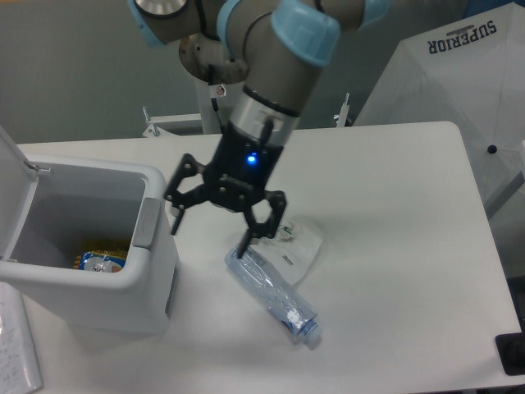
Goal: Open the trash can
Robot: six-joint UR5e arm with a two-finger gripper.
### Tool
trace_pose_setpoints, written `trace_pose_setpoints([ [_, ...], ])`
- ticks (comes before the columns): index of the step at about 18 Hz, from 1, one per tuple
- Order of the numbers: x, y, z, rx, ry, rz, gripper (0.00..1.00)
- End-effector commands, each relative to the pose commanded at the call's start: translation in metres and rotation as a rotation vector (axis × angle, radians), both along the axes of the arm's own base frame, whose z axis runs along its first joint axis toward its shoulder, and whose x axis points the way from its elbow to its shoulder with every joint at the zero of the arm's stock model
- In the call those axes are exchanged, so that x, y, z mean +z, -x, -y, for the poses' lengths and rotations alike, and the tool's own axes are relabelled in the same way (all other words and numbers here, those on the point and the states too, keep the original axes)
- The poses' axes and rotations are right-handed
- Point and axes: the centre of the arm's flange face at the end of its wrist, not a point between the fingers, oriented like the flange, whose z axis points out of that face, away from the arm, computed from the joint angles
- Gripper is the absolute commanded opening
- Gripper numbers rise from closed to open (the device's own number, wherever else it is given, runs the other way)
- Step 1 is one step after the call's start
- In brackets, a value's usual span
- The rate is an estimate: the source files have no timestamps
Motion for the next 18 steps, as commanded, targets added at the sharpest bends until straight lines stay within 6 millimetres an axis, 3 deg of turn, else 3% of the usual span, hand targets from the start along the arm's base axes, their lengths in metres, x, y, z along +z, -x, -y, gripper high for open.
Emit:
trace_pose_setpoints([
  [5,-0.032,0.031,0.004,0.052,0.183,-0.119,1.0],
  [8,-0.045,0.054,0.023,0.055,0.268,-0.178,1.0],
  [13,-0.058,0.109,0.058,-0.075,0.36,-0.202,1.0],
  [16,-0.08,0.127,0.07,-0.264,0.465,-0.307,1.0],
  [18,-0.095,0.151,0.089,-0.357,0.533,-0.367,1.0],
])
